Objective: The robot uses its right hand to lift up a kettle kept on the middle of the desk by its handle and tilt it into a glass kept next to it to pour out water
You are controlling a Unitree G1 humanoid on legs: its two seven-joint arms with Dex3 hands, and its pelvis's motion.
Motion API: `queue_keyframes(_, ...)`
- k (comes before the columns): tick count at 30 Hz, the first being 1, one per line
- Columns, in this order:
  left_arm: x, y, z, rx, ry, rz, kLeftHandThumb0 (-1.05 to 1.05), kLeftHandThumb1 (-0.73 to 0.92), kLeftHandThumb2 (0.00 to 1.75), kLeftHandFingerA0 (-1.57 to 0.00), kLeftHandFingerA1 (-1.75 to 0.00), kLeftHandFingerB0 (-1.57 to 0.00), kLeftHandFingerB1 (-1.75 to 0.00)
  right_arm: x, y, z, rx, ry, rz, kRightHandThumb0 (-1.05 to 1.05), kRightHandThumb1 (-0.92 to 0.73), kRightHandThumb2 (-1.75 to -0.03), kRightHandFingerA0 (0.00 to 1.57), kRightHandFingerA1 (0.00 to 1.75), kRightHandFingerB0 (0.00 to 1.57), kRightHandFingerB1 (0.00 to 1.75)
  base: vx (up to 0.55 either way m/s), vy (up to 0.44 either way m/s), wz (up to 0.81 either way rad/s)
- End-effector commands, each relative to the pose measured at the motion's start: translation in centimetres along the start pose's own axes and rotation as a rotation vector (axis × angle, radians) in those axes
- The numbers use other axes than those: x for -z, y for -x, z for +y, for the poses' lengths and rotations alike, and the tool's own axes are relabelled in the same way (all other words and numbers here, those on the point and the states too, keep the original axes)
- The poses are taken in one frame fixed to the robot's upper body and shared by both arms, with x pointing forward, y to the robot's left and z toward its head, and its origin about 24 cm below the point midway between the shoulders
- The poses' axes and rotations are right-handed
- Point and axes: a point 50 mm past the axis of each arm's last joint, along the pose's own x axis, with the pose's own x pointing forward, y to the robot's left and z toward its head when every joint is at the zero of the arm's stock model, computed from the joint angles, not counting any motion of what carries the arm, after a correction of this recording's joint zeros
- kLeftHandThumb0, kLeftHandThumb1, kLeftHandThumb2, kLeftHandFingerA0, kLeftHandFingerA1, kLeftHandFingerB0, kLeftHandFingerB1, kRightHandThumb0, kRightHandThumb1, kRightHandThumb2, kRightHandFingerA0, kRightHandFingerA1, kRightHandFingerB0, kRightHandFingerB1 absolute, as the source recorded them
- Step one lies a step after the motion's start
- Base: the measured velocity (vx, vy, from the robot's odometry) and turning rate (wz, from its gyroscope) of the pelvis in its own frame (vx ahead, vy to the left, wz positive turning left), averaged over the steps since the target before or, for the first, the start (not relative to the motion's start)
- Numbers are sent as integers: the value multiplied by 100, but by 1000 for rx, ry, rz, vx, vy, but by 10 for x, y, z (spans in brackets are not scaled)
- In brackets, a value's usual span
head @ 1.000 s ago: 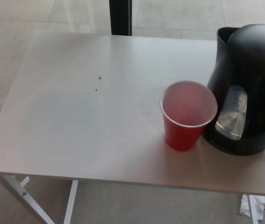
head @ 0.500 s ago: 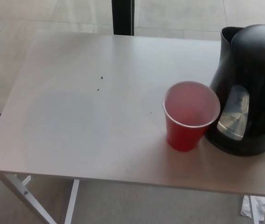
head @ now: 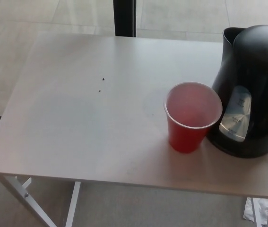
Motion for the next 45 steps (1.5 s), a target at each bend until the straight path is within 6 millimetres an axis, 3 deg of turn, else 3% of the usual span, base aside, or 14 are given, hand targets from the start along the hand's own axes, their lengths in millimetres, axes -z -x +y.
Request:
queue_keyframes(1, -5, 1, 3, -18, -15, -34, -105, 75, 97, -111, -109, -69, -150, 25, 37, -82, 659, -560, -155, -74, -59, -58, 55, 51, 12, 36, 0, 0, 0)
queue_keyframes(3, -5, 2, 3, -14, -17, -36, -105, 75, 97, -111, -109, -69, -150, 28, 38, -85, 692, -595, -155, -74, -59, -58, 55, 51, 12, 36, 0, 0, 0)
queue_keyframes(5, -6, 2, 4, -14, -22, -37, -105, 75, 97, -110, -109, -69, -150, 46, 40, -90, 963, -826, -143, -78, -61, -94, 2, 29, 0, 17, 0, 0, 0)
queue_keyframes(8, -4, 3, 6, -16, -18, -37, -105, 74, 96, -108, -111, -68, -150, 67, 44, -79, 1086, -944, -142, -65, -71, -69, 34, 120, 3, 7, 0, 0, 0)
queue_keyframes(11, -5, 5, 10, -27, -25, -35, -105, 75, 97, -110, -109, -66, -152, 93, 49, -67, 1166, -1002, -44, -52, -78, -61, 11, 103, 0, 20, 0, 0, 0)
queue_keyframes(15, -6, 7, 14, -33, -27, -29, -105, 74, 97, -106, -113, -67, -151, 107, 55, -59, 1135, -940, -21, -77, -52, -78, 0, 9, 0, 15, 0, 0, 0)
queue_keyframes(18, -8, 6, 13, -25, -43, -31, -105, 73, 97, -104, -114, -67, -151, 112, 55, -53, 1102, -883, 13, -57, -67, -76, 1, 24, 0, 4, 0, 0, 0)
queue_keyframes(20, -8, 5, 12, -41, -73, -22, -105, 77, 99, -109, -112, -69, -148, 115, 50, -46, 1050, -818, 77, -67, -53, -82, 34, 85, 6, 52, 0, 0, 0)
queue_keyframes(23, -8, 6, 14, -42, -62, -22, -105, 76, 98, -109, -113, -67, -153, 113, 46, -44, 994, -765, 67, -62, -52, -82, 21, 70, 3, 47, 0, 0, 0)
queue_keyframes(24, -9, 7, 15, -44, -66, -24, -105, 75, 98, -103, -120, -67, -155, 110, 41, -40, 944, -698, 62, -64, -61, -58, 44, 113, 8, 41, 0, 0, 0)
queue_keyframes(26, -9, 7, 16, -48, -62, -28, -105, 56, 131, -108, -116, -66, -159, 107, 34, -37, 919, -613, 81, -65, -53, -79, 91, 107, 14, 48, 0, 0, 0)
queue_keyframes(27, -9, 7, 16, -49, -62, -28, -105, 75, 97, -108, -115, -68, -154, 105, 33, -36, 905, -561, 92, -65, -55, -81, 53, 81, 14, 48, 0, 0, 0)
queue_keyframes(35, -8, 7, 15, -42, -85, -27, -105, 76, 98, -105, -118, -68, -154, 99, 25, -32, 836, -427, 90, -64, -54, -81, 13, 51, 7, 45, 0, 0, 0)
queue_keyframes(45, -7, 6, 12, -32, -79, -29, -105, 57, 131, -111, -114, -66, -158, 96, 20, -25, 743, -323, 75, -65, -47, -77, 16, 51, 7, 45, 0, 0, 0)
